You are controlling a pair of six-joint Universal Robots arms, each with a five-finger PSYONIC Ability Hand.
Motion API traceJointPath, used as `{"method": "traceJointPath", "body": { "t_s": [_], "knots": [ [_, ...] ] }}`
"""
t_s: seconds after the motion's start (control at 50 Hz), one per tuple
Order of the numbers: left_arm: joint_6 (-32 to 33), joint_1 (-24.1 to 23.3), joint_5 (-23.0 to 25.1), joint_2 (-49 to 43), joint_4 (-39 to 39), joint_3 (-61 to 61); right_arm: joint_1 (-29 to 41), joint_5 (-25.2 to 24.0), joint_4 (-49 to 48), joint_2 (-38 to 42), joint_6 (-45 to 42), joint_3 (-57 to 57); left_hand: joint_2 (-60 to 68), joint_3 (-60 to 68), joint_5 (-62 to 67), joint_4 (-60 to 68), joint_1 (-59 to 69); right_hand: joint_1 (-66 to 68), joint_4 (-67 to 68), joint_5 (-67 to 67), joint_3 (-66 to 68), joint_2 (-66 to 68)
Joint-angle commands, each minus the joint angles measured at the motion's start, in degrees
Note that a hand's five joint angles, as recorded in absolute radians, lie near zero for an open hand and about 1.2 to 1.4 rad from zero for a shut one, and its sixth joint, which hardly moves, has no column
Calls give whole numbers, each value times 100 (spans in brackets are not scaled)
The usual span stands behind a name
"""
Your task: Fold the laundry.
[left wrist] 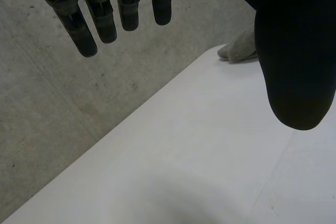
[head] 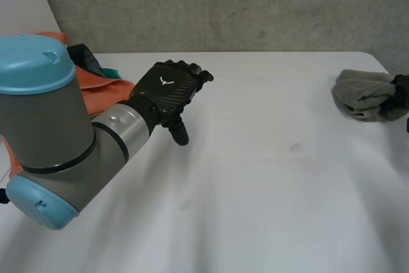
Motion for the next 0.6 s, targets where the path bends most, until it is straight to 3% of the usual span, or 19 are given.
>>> {"method": "traceJointPath", "body": {
  "t_s": [0.02, 0.12, 0.18, 0.2, 0.42, 0.6],
  "knots": [
    [-6, -6, 0, -74, 15, 32, -169, -57, -36, -31, -33, -50, -141, -180, -223, -136, -63, 2898, 1194, 1815, 1649, 1476],
    [-6, -14, 0, -91, 15, 23, -204, -23, -44, 4, -392, -102, -141, -180, -223, -136, -63, 2854, 1150, 1771, 1605, 1432],
    [-6, -15, 0, -109, 15, 23, -256, 144, -71, 39, -665, -199, -141, -180, -223, -136, -63, -596, -2301, -1679, -1845, -2019],
    [-6, -15, 0, -109, 15, 23, -274, 258, -71, 39, -770, -208, -141, -180, -223, -136, -63, -4102, -5806, -5185, -5351, -5524],
    [-14, -23, 0, -109, 15, 14, -511, 1041, -115, -154, -1395, -59, -142, -180, -223, -137, -63, -4102, -5806, -5185, -5351, -5524],
    [-6, -23, 0, -100, 6, -3, -591, 163, -632, -1357, -2501, 2189, -158, -197, -239, -153, -79, -4102, -5806, -5185, -5351, -5524]
  ]
}}
